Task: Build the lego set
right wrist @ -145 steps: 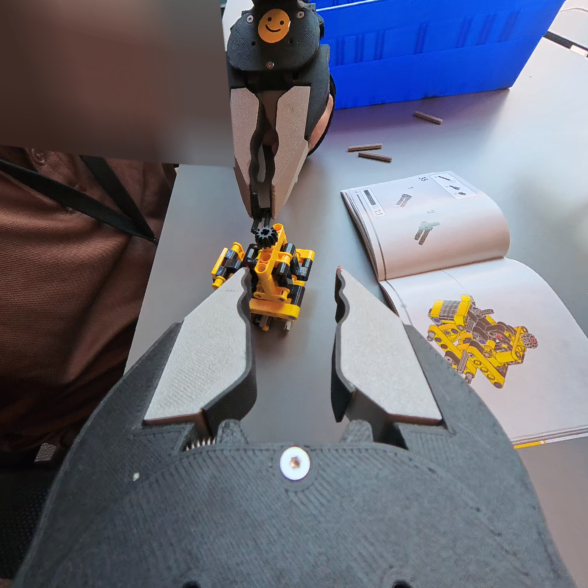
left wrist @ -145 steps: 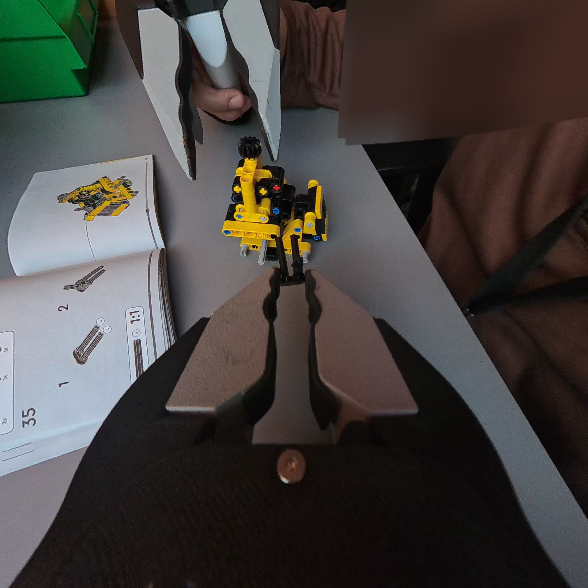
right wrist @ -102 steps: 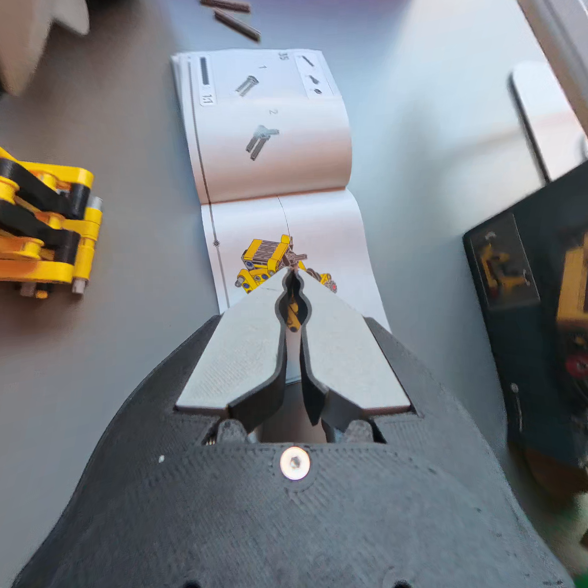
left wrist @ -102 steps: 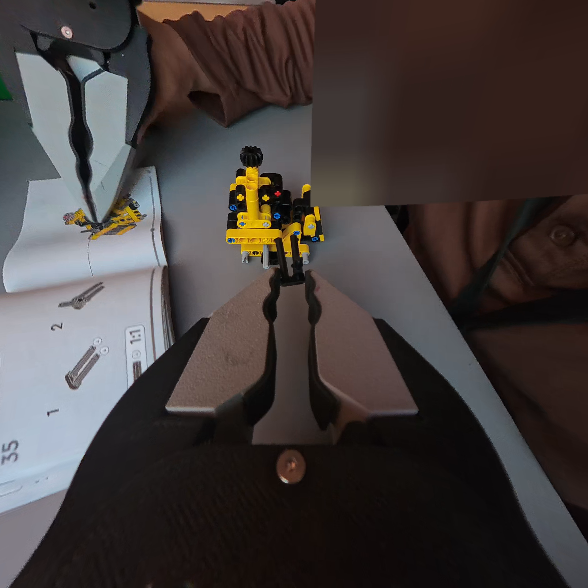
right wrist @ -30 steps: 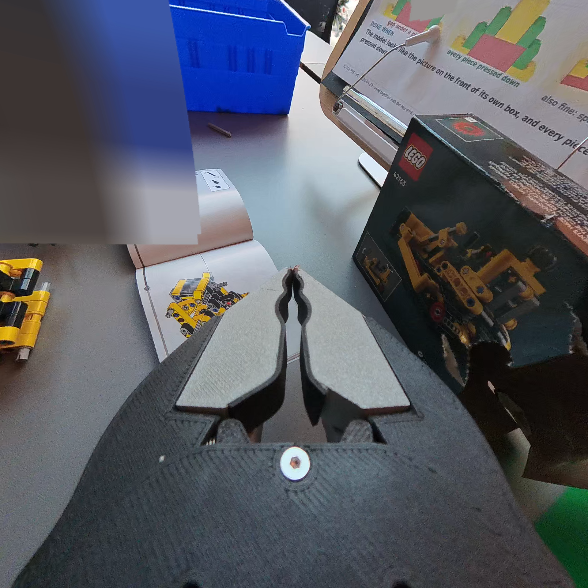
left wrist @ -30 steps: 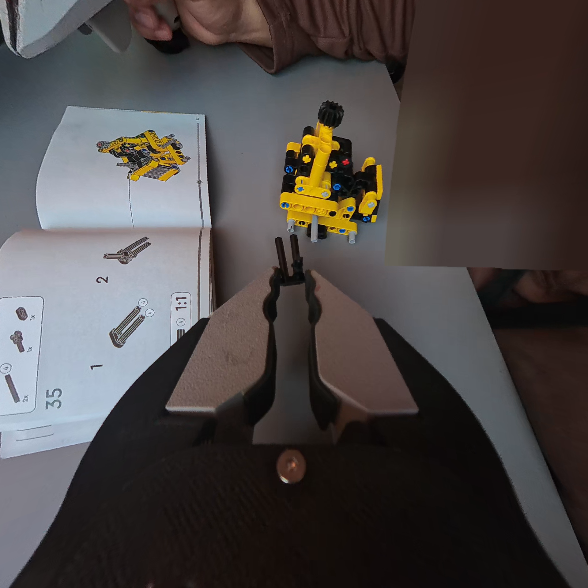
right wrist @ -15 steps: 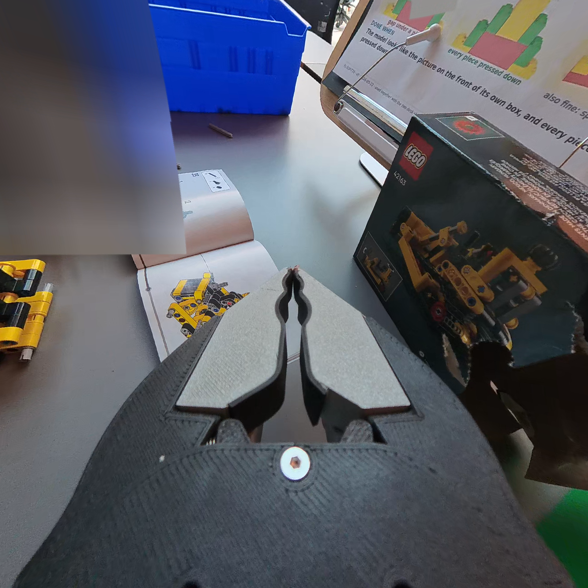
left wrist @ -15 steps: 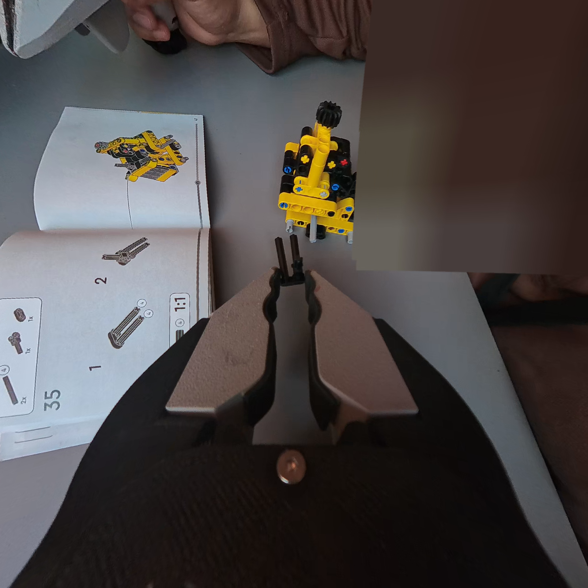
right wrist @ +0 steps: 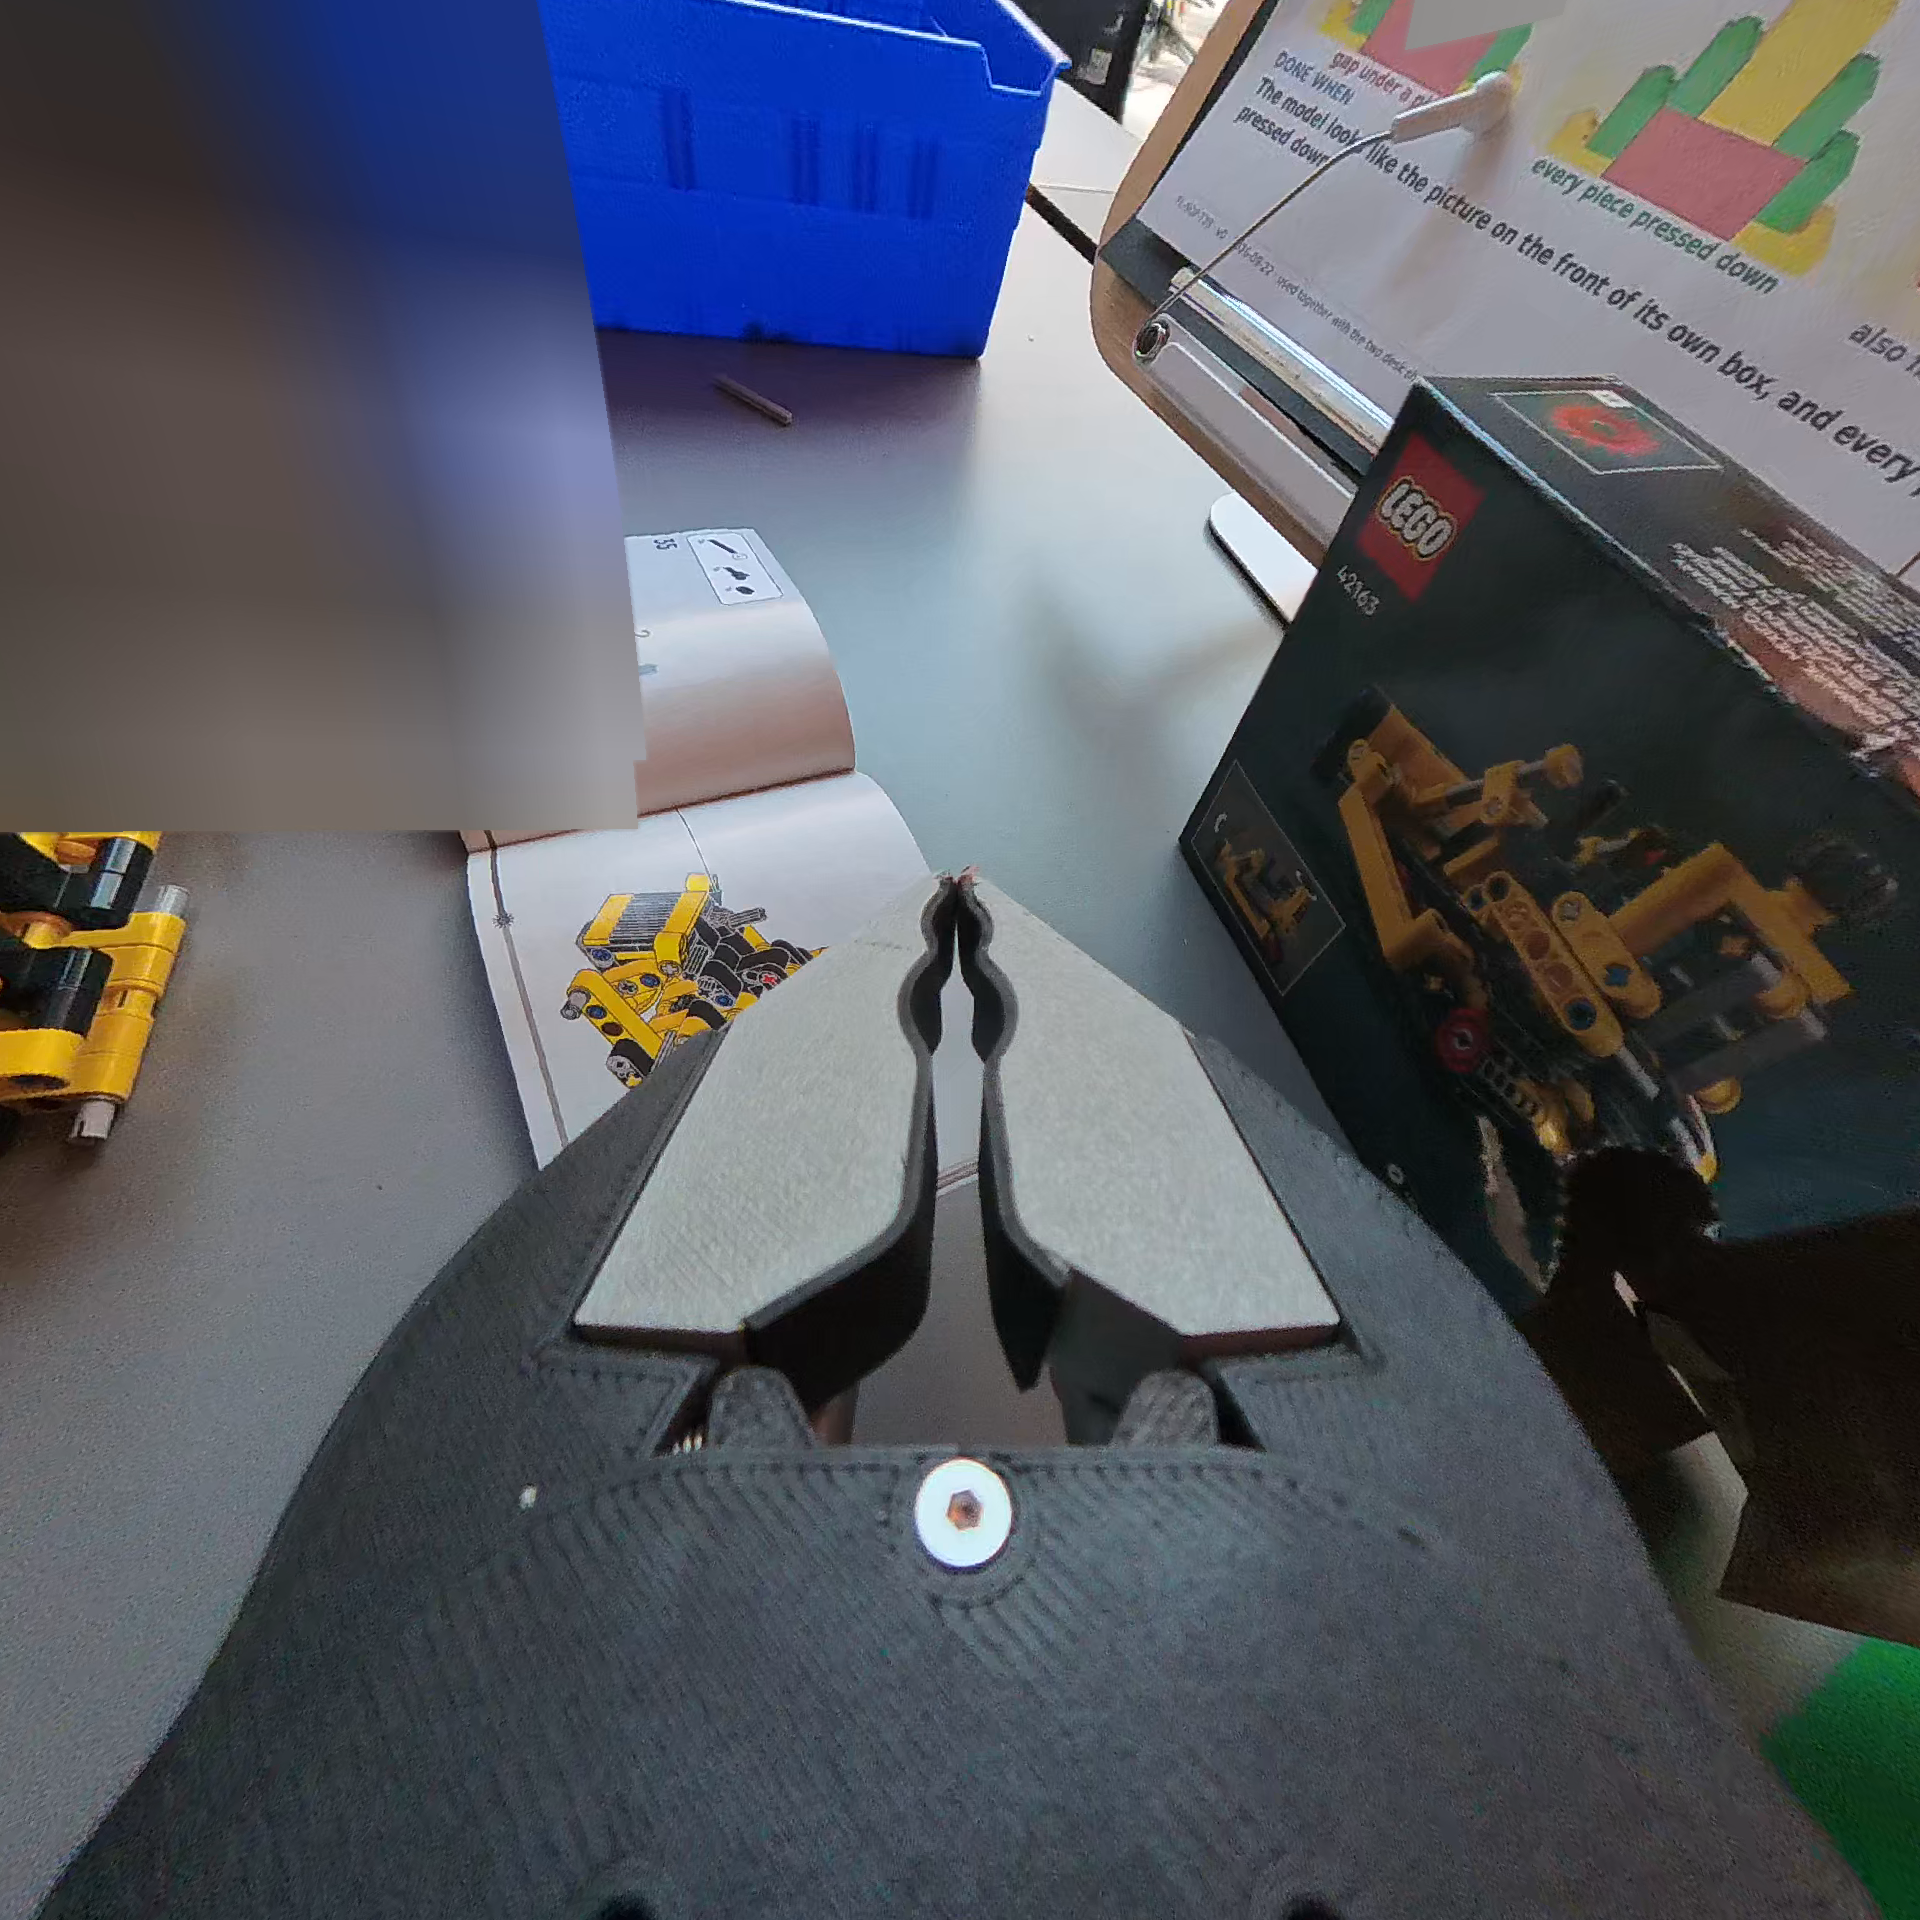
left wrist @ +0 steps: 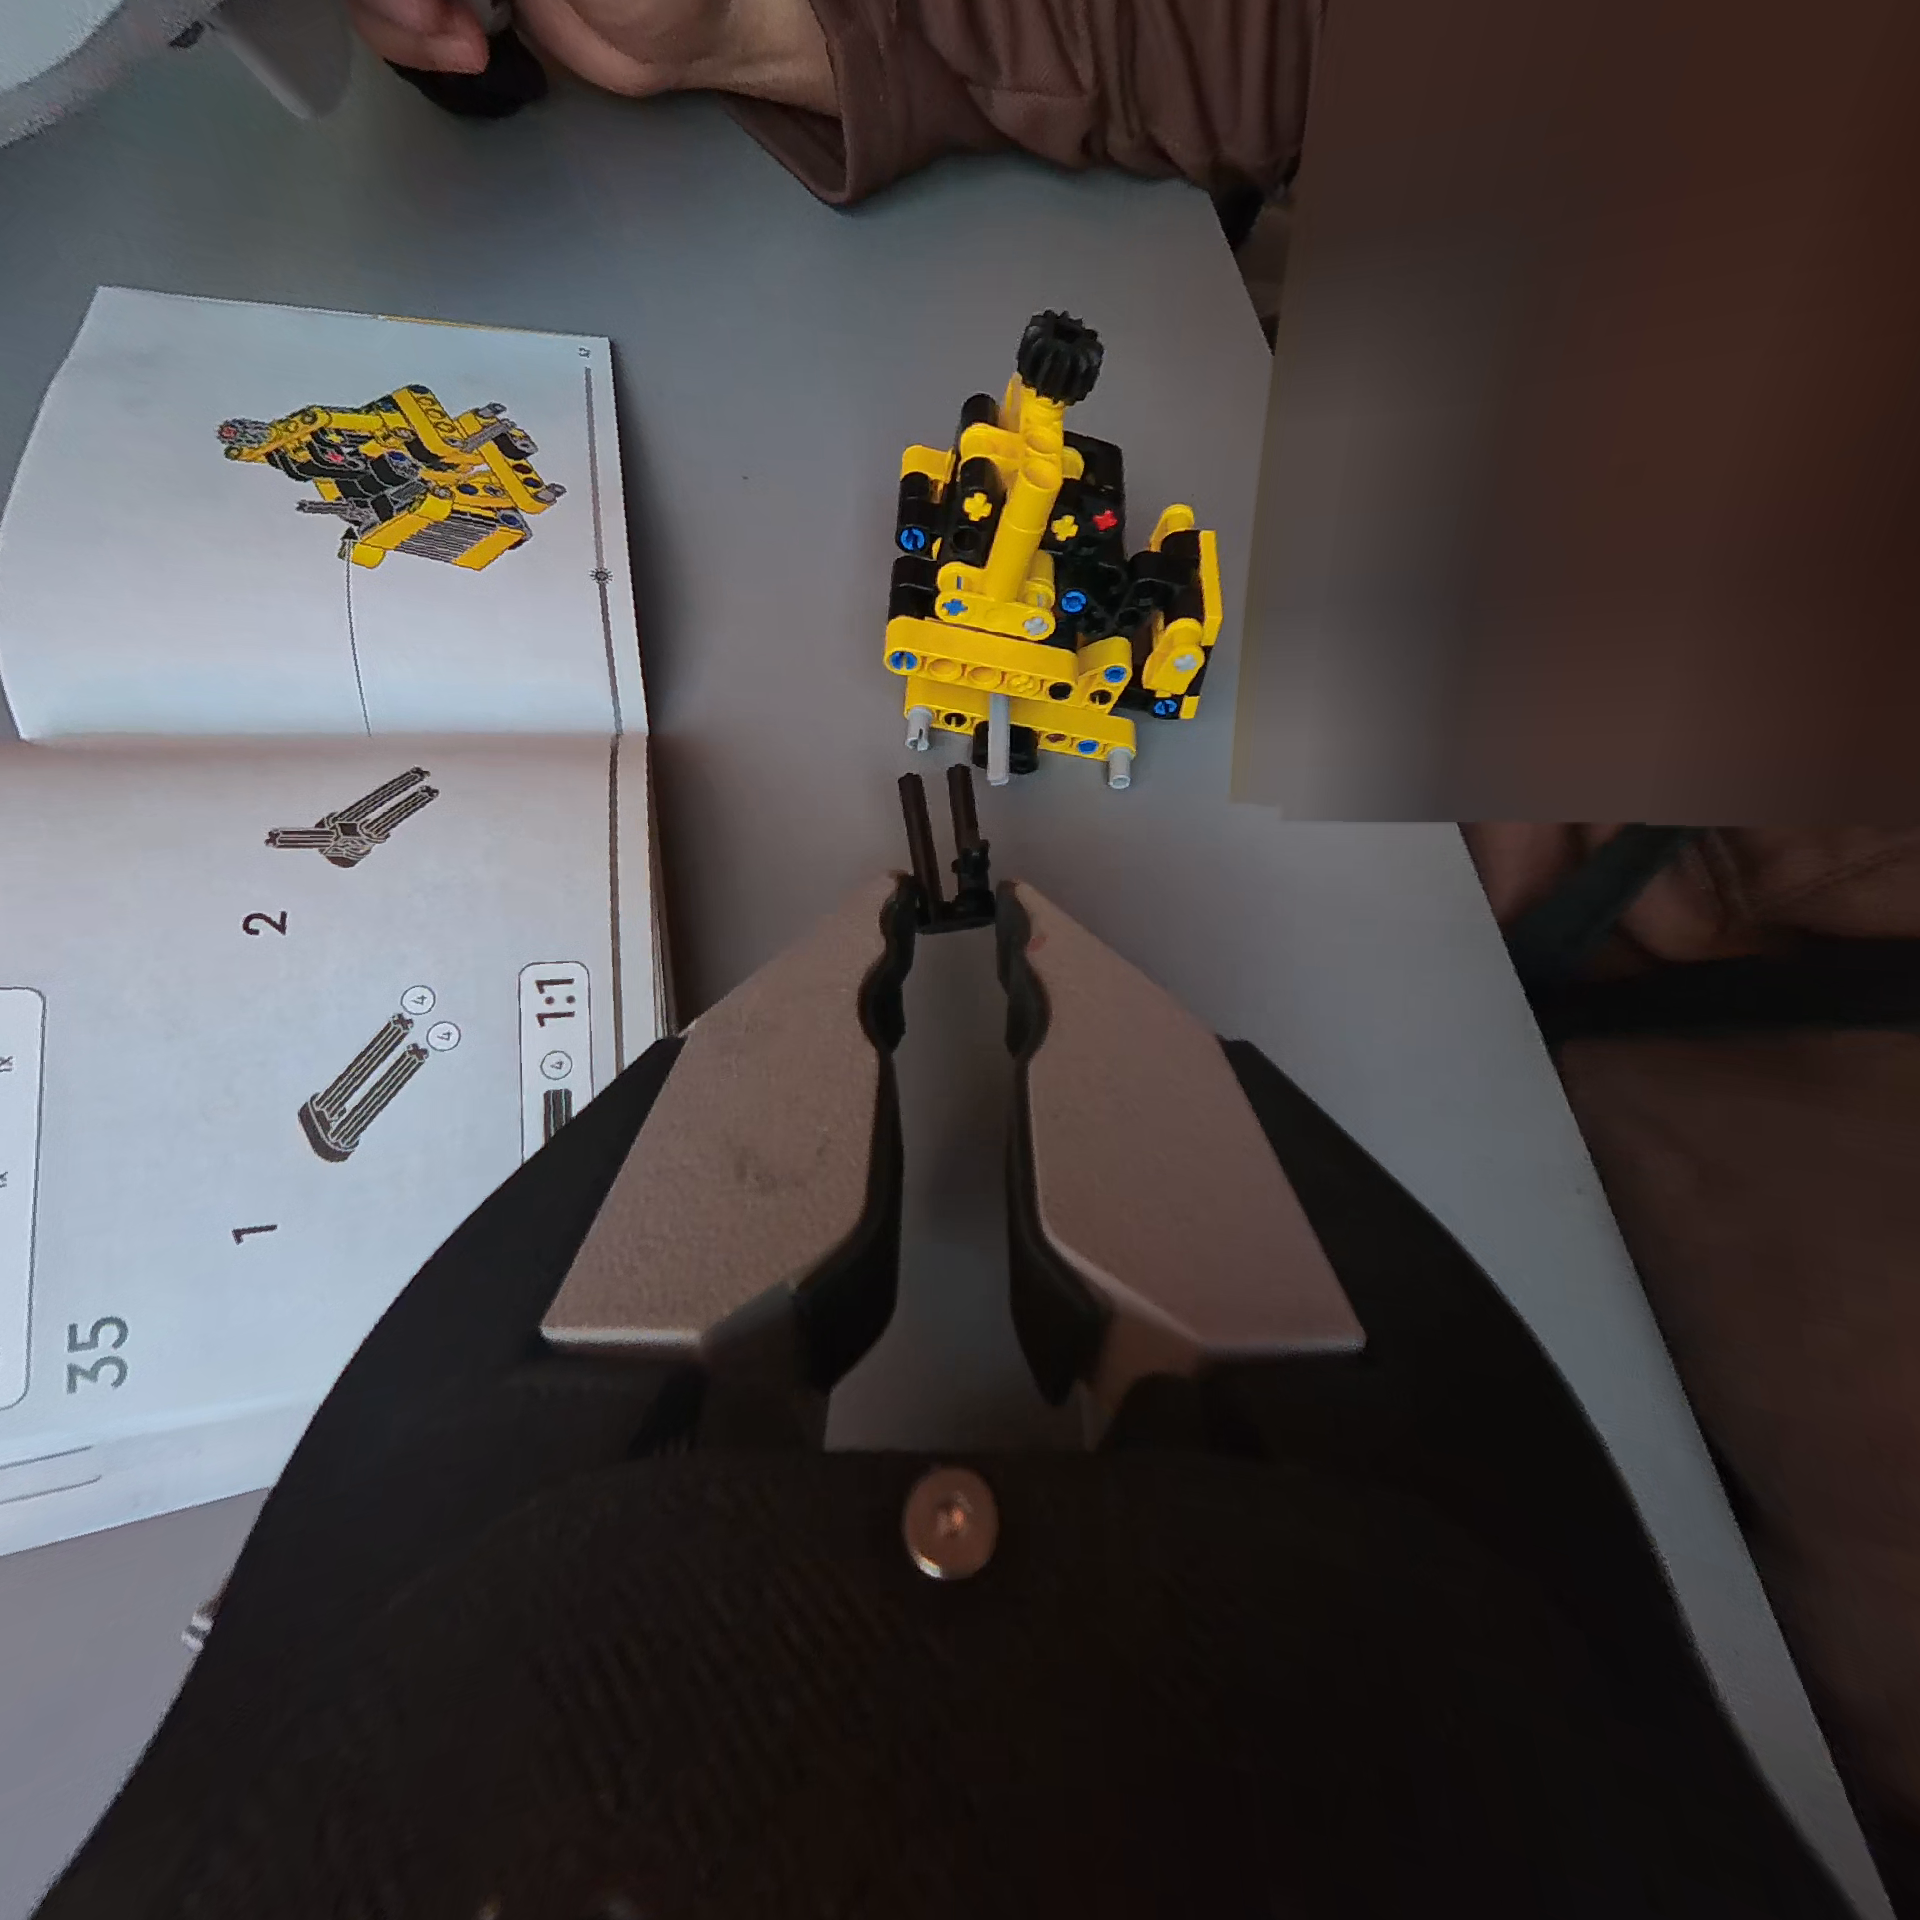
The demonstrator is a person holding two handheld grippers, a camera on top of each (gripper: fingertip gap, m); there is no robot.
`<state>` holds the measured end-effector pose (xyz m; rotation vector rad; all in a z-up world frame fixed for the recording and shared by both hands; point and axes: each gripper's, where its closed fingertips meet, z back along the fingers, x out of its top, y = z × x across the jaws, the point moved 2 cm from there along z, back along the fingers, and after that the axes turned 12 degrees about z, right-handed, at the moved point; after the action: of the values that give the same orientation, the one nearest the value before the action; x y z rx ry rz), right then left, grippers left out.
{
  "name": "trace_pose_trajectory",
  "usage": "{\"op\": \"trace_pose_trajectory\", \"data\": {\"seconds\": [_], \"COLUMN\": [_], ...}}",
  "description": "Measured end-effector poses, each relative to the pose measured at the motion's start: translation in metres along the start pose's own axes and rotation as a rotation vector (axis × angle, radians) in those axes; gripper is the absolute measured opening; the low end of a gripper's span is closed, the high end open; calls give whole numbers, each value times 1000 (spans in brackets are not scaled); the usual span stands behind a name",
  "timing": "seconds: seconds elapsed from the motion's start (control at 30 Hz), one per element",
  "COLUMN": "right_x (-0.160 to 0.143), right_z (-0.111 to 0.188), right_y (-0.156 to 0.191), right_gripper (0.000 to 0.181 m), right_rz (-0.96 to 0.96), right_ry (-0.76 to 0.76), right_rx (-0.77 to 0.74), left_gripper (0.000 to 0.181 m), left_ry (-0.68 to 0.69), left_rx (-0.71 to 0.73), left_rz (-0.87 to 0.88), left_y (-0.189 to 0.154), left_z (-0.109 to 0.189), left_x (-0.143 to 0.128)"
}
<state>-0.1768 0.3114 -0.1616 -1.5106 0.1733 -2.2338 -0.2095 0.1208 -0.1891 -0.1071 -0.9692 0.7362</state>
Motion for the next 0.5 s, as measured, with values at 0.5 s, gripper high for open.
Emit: {"op": "trace_pose_trajectory", "data": {"seconds": [0.5], "right_x": [2], "right_z": [8], "right_y": [-4], "right_gripper": [0], "right_rz": [-4], "right_ry": [-15], "right_rx": [-75], "left_gripper": [12], "left_ry": [16], "left_rx": [52], "left_rz": [-51], "left_y": [0], "left_z": [-3], "left_x": [-3]}}
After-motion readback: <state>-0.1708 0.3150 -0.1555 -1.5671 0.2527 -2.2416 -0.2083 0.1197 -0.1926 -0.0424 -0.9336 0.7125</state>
